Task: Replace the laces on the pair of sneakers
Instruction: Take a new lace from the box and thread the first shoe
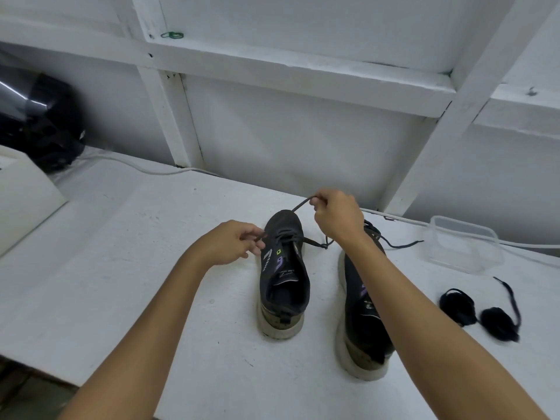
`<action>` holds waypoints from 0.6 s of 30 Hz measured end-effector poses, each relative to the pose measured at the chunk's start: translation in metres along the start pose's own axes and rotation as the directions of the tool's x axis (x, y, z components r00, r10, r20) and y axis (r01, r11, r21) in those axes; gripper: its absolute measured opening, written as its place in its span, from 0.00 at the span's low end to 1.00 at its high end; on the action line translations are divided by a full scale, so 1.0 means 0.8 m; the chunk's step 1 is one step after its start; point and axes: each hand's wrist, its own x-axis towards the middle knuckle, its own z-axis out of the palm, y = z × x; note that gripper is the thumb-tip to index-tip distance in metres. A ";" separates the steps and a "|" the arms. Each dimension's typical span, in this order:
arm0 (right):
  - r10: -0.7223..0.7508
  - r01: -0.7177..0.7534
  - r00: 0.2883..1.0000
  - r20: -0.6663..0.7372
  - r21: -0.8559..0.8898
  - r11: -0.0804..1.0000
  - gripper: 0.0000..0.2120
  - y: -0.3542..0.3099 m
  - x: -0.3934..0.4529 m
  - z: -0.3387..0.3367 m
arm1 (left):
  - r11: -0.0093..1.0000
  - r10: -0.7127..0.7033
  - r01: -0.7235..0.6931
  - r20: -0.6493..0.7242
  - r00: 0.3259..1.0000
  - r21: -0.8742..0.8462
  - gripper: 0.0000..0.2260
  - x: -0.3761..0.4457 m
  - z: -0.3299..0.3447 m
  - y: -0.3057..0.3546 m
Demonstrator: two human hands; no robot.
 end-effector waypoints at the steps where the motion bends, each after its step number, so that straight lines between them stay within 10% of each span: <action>1: 0.015 -0.015 1.000 -0.005 0.005 1.000 0.09 -0.001 -0.001 0.001 | 1.000 -0.020 0.020 -0.020 1.000 0.003 0.12 0.000 0.003 -0.001; 7: 0.040 -0.040 0.999 0.015 0.013 0.999 0.27 -0.005 -0.018 0.004 | 0.992 -0.111 0.098 -0.175 0.978 -0.081 0.07 -0.005 0.021 -0.002; 12: -0.108 0.110 0.954 0.279 0.009 0.994 0.03 -0.014 -0.037 0.005 | 0.925 -0.132 0.004 -0.311 0.941 -0.379 0.06 -0.006 0.045 -0.005; 18: -0.078 0.125 0.868 0.491 -0.065 0.990 0.11 -0.024 -0.046 0.010 | 0.728 -0.161 -0.037 -0.224 0.961 -0.685 0.08 -0.009 0.060 -0.005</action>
